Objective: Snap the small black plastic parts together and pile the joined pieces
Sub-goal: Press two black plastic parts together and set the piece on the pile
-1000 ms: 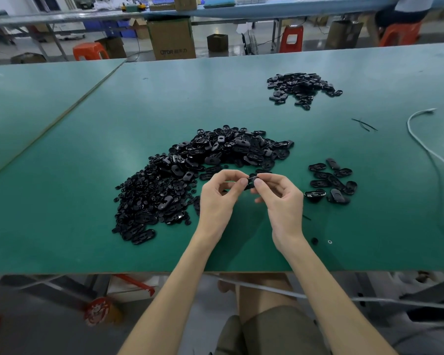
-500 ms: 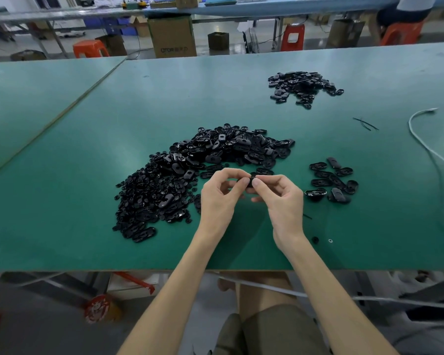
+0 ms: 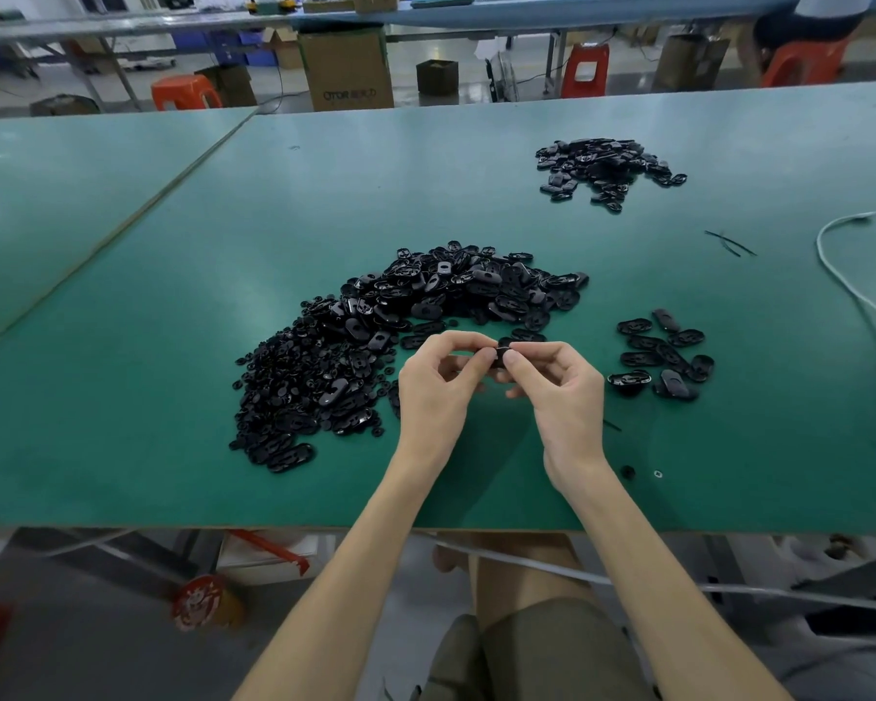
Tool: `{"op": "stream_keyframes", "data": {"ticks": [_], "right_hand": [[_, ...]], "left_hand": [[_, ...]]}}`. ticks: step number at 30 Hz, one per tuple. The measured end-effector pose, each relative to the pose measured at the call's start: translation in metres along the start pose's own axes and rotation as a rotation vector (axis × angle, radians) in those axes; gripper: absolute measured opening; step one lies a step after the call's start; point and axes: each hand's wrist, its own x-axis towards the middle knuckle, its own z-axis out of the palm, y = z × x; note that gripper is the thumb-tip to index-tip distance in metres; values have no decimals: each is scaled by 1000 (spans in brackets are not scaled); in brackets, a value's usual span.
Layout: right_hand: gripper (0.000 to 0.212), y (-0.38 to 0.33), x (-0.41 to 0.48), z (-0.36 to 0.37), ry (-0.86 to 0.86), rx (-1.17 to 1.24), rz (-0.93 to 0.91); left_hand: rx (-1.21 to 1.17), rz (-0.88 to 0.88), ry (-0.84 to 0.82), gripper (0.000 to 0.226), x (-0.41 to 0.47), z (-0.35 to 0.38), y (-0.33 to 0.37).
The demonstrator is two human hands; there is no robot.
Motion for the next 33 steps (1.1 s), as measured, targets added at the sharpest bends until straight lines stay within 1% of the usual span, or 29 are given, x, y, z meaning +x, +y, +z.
{"op": "stream_keyframes", "data": {"ticks": [11,14,19,23,29,33], "right_hand": [[6,-1,0,-1,13,2,6],[6,0,1,-2,21,1,6],[7,2,2,-3,34,-7,7],[8,2,2,-3,22,-13,-1],[10,0,1,-2,6,-32,-13],[10,-1,0,-2,-6,-31,-17]], "left_hand": [[-37,-2,-43,5,0,1,-2],[-69,-14,-82,5,1,0,-3],[-82,-42,-131,11,2,-2,-5],[-133,-68,-138,13,3,-3,-3],[-164,-111,-149,25,4,-4,-5],[-176,-120,-162,22,5,-5,-6]]}}
